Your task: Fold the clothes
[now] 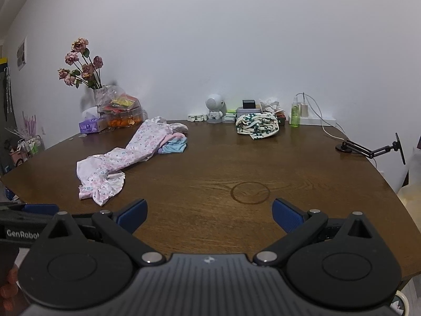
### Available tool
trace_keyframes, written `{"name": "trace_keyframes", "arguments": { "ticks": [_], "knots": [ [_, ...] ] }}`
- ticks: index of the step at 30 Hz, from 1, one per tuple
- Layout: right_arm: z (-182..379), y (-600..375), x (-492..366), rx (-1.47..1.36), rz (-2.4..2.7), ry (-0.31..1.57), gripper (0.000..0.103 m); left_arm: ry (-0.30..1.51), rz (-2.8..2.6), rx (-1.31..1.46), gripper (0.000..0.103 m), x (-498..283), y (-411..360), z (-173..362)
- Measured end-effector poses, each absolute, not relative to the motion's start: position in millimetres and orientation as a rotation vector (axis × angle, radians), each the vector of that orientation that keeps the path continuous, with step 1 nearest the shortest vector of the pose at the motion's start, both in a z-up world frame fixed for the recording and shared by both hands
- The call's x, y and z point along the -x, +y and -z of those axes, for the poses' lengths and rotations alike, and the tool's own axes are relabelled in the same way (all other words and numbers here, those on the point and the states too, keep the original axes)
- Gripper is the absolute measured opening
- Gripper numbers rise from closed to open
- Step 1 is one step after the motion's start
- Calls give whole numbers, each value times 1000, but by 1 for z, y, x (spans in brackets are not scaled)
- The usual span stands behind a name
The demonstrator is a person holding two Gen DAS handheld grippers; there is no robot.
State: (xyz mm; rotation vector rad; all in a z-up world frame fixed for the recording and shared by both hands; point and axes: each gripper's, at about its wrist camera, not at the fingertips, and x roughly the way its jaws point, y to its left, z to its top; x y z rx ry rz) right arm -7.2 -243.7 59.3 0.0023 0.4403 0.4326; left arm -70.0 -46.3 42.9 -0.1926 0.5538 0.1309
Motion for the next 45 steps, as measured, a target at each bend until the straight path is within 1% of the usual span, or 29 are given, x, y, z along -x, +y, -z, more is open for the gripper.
{"name": "trace_keyframes", "arguments": {
  "ticks": [5,17,45],
  "knots": [
    [-61,-244,8,0,-429,441,103,532,-125,182,103,74,-46,-47],
    [-55,-240,12,12,-447,454,103,561,-123,193,103,76,-43,-41],
    [-50,-238,14,10,-460,466,103,564,-107,179,103,76,-42,-34]
  ]
}}
